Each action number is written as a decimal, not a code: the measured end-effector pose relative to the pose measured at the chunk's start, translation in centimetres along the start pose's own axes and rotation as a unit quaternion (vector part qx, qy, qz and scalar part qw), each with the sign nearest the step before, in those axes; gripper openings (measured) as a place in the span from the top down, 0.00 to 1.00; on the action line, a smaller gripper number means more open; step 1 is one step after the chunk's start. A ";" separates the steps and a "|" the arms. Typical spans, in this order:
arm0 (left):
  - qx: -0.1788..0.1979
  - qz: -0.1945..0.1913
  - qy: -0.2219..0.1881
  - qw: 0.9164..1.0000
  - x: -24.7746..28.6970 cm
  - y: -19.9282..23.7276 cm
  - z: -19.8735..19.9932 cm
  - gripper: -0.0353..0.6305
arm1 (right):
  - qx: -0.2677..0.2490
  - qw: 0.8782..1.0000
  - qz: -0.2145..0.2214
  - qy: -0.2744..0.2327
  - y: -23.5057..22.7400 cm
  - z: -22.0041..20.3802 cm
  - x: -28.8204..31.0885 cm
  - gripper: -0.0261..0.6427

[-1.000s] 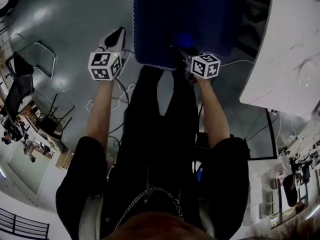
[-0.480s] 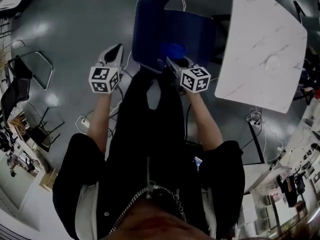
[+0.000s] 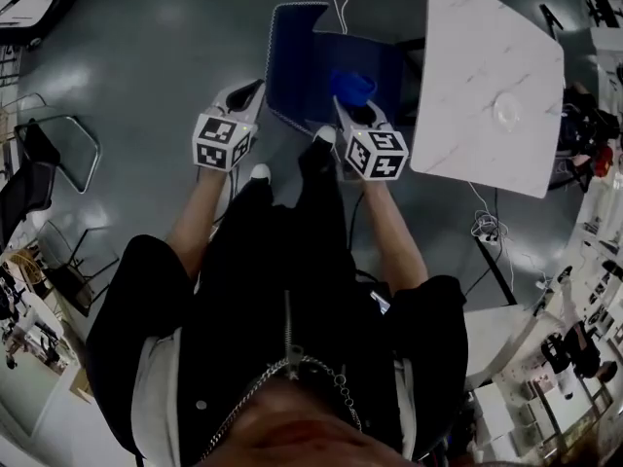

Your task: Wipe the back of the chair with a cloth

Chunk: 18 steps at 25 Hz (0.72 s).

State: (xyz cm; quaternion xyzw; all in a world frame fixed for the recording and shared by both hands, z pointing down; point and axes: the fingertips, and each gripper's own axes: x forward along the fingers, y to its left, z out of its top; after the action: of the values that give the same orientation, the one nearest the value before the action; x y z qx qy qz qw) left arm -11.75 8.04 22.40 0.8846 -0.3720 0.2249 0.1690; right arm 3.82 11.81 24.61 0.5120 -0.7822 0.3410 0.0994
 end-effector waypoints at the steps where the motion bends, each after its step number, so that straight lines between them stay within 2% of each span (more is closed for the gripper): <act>1: 0.004 -0.010 -0.002 1.000 -0.7 -0.5 0.0 0.93 | -0.002 1.000 0.002 0.002 1.2 0.0 -0.8 0.78; 7: 0.034 -0.061 -0.020 0.997 -6.0 -2.2 -0.8 0.93 | -0.028 0.999 -0.018 -0.035 8.8 0.2 -5.5 0.78; 10: 0.050 -0.072 -0.030 0.996 -9.7 -2.8 -1.5 0.93 | -0.034 0.998 -0.026 -0.046 13.0 -1.0 -7.3 0.78; 13: 0.069 -0.081 -0.046 0.993 -12.7 -3.2 -1.6 0.93 | -0.046 0.994 -0.060 -0.077 16.0 -1.8 -9.1 0.78; 16: 0.080 -0.090 -0.062 0.991 -15.0 -3.8 -1.5 0.93 | -0.075 0.986 -0.108 -0.107 18.1 -3.0 -10.7 0.79; 18: 0.089 -0.096 -0.074 0.989 -16.4 -4.2 -1.3 0.93 | -0.092 0.981 -0.124 -0.120 19.7 -3.8 -11.4 0.79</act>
State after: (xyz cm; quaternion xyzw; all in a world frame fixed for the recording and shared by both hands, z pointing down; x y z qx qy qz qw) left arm -19.21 21.00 14.37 0.9421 -0.2751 0.1734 0.0824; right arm -8.84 27.37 13.20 0.6307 -0.7469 0.1891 0.0928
